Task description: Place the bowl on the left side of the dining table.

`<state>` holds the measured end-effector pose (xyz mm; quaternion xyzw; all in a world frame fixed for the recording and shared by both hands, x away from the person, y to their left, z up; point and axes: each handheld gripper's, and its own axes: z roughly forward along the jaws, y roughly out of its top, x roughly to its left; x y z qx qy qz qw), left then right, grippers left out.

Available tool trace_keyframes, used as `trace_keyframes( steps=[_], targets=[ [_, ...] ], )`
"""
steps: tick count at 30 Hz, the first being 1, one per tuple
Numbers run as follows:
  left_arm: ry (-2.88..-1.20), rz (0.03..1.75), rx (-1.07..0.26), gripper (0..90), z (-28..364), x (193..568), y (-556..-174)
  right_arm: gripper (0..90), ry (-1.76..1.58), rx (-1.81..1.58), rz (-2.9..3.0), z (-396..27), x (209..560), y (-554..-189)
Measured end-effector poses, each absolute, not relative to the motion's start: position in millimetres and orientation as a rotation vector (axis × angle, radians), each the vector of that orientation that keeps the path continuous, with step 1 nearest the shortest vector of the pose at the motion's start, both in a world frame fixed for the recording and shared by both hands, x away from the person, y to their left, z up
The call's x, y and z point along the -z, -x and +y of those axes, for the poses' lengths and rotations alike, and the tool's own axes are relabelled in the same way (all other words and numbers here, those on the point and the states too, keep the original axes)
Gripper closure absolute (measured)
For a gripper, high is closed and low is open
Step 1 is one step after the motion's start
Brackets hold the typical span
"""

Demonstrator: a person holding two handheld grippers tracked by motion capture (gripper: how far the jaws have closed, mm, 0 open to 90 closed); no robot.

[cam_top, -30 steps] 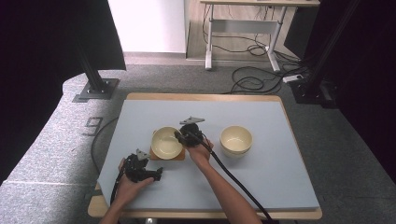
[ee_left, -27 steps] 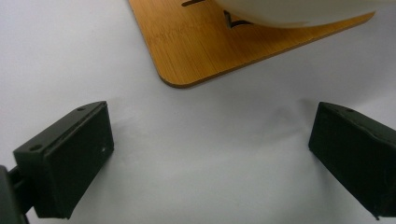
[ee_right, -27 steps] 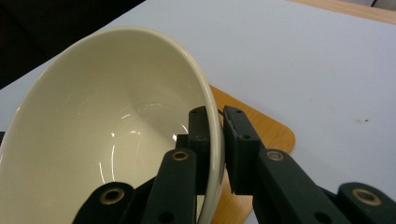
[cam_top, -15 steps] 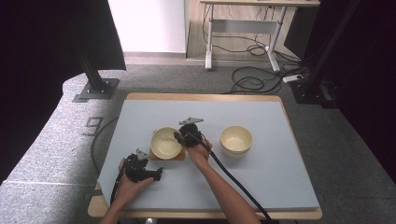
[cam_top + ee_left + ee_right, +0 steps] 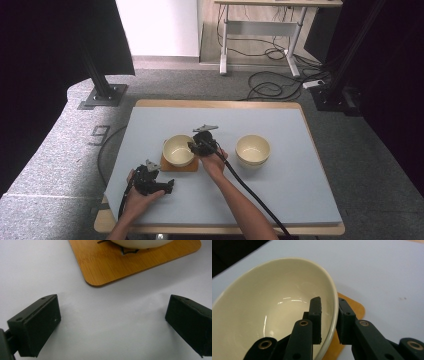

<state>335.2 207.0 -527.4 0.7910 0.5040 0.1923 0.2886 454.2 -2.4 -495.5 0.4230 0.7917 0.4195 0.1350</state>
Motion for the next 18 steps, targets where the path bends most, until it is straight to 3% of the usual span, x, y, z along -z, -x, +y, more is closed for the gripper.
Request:
trace_keyframes(
  steps=[12,16,18],
  targets=[
    [-2.109,1.347,-0.513,0.0,207,527,-335,75.0,-1.185,-1.198,2.294,-6,494,-454],
    [-2.112,1.345,-0.513,0.0,207,527,-335,67.9,-1.154,-1.216,2.297,-8,490,-453],
    [-2.109,1.347,-0.514,0.0,207,527,-335,52.4,-1.106,-1.235,2.302,-9,486,-452]
  ],
)
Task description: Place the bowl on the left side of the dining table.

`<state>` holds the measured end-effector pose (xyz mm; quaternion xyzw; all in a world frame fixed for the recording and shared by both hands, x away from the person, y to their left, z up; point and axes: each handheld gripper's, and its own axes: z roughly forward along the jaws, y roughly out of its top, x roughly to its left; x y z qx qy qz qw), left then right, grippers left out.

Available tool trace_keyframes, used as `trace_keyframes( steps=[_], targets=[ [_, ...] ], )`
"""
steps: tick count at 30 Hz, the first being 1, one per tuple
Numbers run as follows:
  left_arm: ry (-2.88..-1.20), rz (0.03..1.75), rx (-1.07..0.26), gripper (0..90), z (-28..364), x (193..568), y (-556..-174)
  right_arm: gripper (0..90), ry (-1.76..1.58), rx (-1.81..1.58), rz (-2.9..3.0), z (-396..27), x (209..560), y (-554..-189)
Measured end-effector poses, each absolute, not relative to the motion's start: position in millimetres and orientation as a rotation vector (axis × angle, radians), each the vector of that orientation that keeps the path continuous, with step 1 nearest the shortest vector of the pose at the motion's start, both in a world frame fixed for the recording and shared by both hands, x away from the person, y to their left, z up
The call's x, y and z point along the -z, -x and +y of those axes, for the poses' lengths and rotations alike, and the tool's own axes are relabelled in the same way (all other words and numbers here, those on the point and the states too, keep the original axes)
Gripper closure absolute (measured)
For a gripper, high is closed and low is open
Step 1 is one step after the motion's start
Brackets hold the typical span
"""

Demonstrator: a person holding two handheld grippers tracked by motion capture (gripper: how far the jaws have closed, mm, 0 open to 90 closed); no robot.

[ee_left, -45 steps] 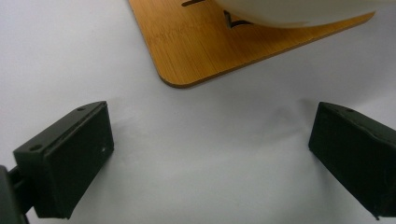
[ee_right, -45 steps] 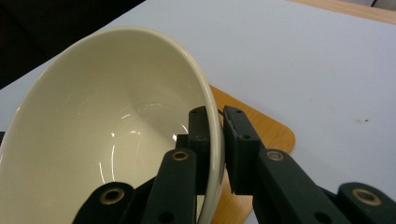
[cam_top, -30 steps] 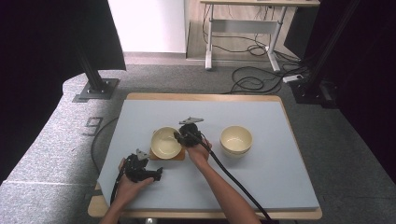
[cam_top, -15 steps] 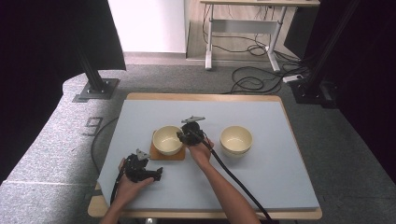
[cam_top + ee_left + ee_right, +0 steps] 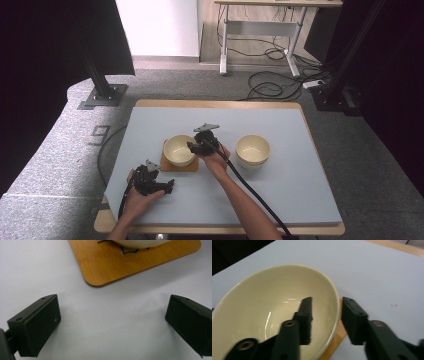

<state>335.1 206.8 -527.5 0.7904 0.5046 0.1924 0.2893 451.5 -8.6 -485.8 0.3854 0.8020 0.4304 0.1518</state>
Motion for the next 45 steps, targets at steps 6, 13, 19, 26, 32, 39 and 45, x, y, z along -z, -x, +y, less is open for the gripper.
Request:
trace_keyframes(
  steps=[6,13,19,26,32,39,45],
  targets=[
    [-2.112,1.347,-0.514,0.0,207,527,-335,38.1,-1.045,-1.198,2.280,-11,478,-444],
    [-2.113,1.346,-0.513,0.0,207,527,-335,34.4,-1.000,-1.192,2.246,-26,464,-435],
    [-2.113,1.347,-0.513,0.0,207,527,-335,33.6,-1.035,-1.225,2.238,-38,459,-430],
    [-2.111,1.347,-0.515,0.0,207,527,-335,33.3,-1.030,-1.246,2.224,-57,454,-417],
    [-2.113,1.346,-0.514,0.0,207,527,-335,33.1,-1.011,-1.253,2.203,-80,449,-403],
    [-2.110,1.348,-0.518,0.0,207,527,-335,33.0,-1.043,-1.279,2.172,-112,449,-391],
    [-2.109,1.349,-0.518,0.1,207,527,-334,32.8,-1.053,-1.278,2.167,-128,451,-382]
  ],
)
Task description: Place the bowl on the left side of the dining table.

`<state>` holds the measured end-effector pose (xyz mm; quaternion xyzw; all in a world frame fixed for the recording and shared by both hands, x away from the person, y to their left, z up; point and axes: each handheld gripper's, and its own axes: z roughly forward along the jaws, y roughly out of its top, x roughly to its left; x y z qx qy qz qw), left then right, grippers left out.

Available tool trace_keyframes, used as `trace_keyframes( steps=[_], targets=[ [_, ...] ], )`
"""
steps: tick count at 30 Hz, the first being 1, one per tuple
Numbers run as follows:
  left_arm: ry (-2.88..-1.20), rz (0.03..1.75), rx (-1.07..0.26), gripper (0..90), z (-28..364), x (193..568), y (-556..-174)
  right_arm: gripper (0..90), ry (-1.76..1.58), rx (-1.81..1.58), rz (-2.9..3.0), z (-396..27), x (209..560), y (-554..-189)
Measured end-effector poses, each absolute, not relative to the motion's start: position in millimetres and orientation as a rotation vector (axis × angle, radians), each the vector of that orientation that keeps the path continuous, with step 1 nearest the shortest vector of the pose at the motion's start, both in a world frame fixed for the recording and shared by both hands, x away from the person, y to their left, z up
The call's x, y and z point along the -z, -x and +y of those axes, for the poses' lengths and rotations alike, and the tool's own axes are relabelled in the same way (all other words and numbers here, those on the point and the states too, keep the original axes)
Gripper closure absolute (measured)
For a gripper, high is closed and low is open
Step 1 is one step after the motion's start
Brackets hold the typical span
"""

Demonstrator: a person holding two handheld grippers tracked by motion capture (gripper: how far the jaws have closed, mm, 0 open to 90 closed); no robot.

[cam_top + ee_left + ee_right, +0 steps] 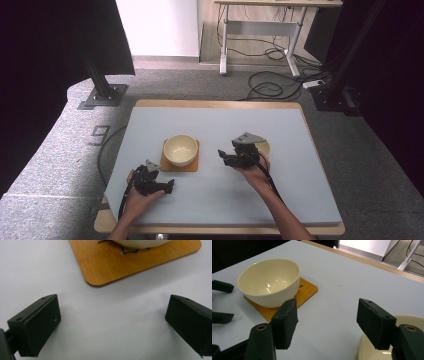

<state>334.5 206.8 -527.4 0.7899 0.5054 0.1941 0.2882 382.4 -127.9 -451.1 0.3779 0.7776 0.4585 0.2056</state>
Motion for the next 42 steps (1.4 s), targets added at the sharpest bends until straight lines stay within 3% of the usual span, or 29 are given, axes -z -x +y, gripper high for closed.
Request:
trace_keyframes(
  steps=[24,42],
  targets=[
    [-2.106,1.353,-0.520,0.2,207,527,-334,32.5,-1.089,-1.252,2.107,-202,469,-339],
    [-2.105,1.353,-0.520,0.2,206,528,-334,31.6,-1.073,-1.238,2.084,-230,476,-314]
  ],
)
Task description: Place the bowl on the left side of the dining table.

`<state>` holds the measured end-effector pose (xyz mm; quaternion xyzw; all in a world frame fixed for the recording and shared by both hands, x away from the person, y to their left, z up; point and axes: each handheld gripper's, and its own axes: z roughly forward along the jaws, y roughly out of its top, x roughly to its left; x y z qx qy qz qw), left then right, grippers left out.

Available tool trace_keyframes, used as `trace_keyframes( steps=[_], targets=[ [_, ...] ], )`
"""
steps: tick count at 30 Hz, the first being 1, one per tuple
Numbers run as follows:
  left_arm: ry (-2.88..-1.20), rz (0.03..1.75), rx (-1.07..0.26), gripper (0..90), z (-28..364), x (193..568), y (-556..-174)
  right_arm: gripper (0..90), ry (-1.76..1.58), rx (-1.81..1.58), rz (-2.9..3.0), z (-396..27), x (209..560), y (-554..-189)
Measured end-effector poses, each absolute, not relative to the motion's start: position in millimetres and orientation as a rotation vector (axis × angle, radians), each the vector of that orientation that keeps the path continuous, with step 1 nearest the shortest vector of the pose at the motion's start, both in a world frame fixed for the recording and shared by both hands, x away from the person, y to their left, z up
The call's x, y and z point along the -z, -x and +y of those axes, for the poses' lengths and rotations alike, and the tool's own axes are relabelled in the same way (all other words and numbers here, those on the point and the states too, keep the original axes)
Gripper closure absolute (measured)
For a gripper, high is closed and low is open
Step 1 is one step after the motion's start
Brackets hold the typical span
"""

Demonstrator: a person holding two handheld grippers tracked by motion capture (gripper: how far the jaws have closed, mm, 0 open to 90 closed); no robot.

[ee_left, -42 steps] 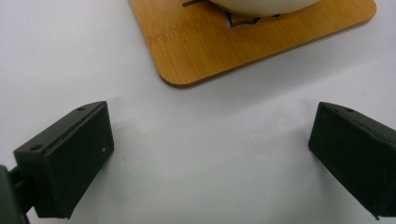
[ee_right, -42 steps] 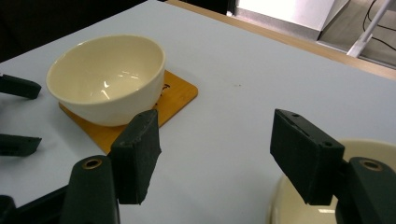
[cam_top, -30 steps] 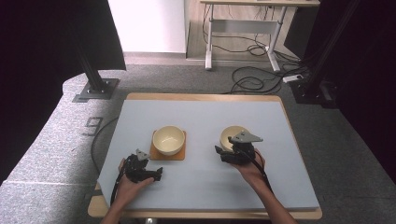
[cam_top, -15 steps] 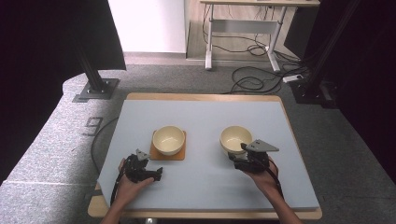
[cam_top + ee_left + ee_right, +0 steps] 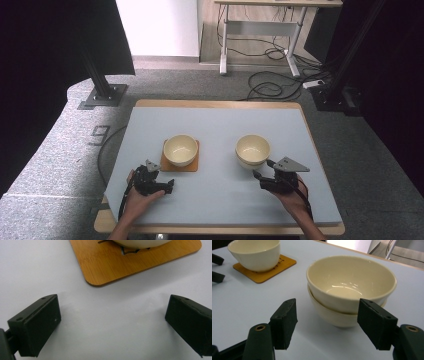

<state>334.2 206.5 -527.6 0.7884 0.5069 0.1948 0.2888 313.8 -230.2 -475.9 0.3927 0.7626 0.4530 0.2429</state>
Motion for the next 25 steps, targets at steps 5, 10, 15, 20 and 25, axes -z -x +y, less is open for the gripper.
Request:
trace_keyframes(
  steps=[5,10,15,20,25],
  targets=[
    [-2.105,1.353,-0.520,0.2,206,528,-334,31.3,-1.089,-1.217,2.090,-237,483,-312],
    [-2.106,1.352,-0.520,0.2,207,527,-334,30.8,-1.121,-1.178,2.103,-246,495,-312],
    [-2.105,1.353,-0.520,0.2,206,527,-334,30.5,-1.146,-1.150,2.115,-250,504,-313],
    [-2.105,1.353,-0.521,0.2,206,527,-334,29.5,-1.155,-1.142,2.111,-251,506,-313],
    [-2.105,1.353,-0.521,0.2,206,527,-334,28.4,-1.155,-1.134,2.113,-250,507,-313]
  ],
)
